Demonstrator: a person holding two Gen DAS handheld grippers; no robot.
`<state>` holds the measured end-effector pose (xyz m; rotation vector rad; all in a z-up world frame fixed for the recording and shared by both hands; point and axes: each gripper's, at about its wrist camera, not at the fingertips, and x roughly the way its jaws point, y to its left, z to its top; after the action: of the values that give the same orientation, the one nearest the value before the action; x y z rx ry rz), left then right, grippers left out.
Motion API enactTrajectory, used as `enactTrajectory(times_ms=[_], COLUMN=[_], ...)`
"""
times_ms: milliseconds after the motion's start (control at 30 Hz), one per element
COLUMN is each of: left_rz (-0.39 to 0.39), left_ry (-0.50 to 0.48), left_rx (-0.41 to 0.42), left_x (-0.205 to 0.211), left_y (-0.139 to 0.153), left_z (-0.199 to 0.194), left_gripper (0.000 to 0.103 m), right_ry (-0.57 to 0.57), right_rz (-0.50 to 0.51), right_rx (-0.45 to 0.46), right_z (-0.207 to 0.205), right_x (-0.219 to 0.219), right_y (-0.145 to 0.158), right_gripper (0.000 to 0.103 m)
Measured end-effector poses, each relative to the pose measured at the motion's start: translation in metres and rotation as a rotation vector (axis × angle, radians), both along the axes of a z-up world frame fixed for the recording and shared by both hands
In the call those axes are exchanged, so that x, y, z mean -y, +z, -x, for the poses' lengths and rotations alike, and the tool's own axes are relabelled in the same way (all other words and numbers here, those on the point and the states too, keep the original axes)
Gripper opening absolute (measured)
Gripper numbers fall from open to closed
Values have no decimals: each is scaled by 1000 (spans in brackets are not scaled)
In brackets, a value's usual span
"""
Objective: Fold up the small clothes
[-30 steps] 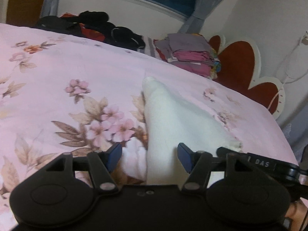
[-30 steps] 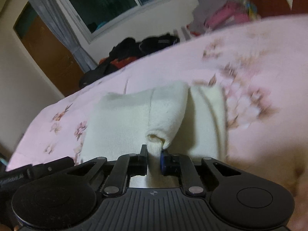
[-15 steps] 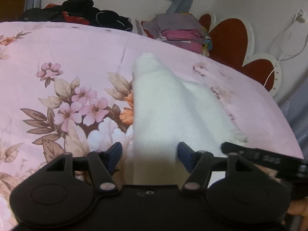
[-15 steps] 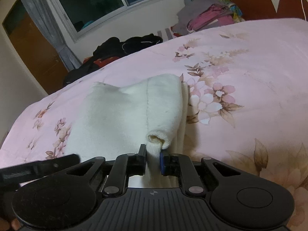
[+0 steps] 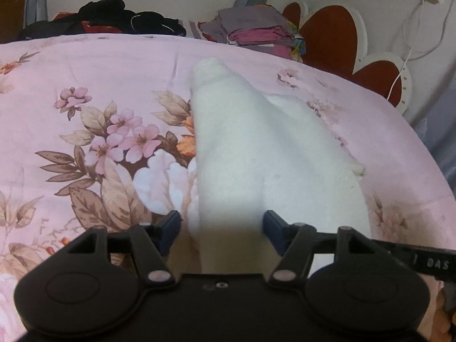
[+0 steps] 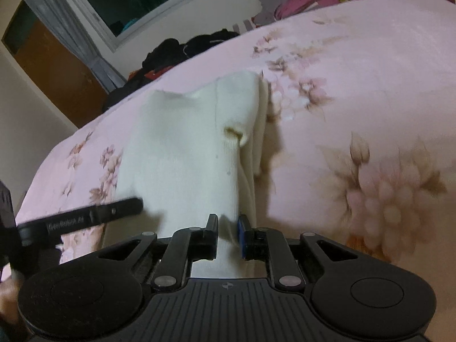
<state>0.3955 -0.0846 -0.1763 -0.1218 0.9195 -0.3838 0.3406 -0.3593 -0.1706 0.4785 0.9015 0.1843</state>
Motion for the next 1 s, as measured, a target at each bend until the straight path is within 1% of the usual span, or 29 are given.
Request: enactTrajectory(times_ms=[67,233,267,333,400,500,633,767,900,933,967,1000], left_rz=[-6,-11,-12,-4,3,17,19,14,8,5,2,1], left_ry=[0,-2,-1,8,22,41,47,38,38,38,41,44], left_rx=[-3,-7,-12,-19,3,26,29,56,71,72,75,75], left_x=[-1,-2,-2,-3,-3,-2,5,12,15,15,16,16], left_y=[-2,-4,-3,3,12,25,34,41,43,43,43,42], left_z=[1,3,3,1,0,-6,-22,-34,-45,-48,-51,-54], left_gripper=[65,67,67,64,64,64,64,64,64,64,64,64], right_ry=[3,-16,-19,-28,-42,-62,-59,-58,-55,-54,-53,-57], right_rz=[-16,-8,-2,51,39,23,34,57,85,95,104,116], right_rx=[-7,-17,-21,-35,-24,37,85,124,142,142,142,146], right_z=[6,20,21,21,22,21,6,-19,-42,-48,-54,-59], right_x=[-1,2,3,6,11,16,13,12,11,10,9,8], right_y=[-2,-9,-8,-4,1,16,31,43,47,47,46,47], right_gripper=[14,14,14,14,14,14,14,14,15,17,22,50])
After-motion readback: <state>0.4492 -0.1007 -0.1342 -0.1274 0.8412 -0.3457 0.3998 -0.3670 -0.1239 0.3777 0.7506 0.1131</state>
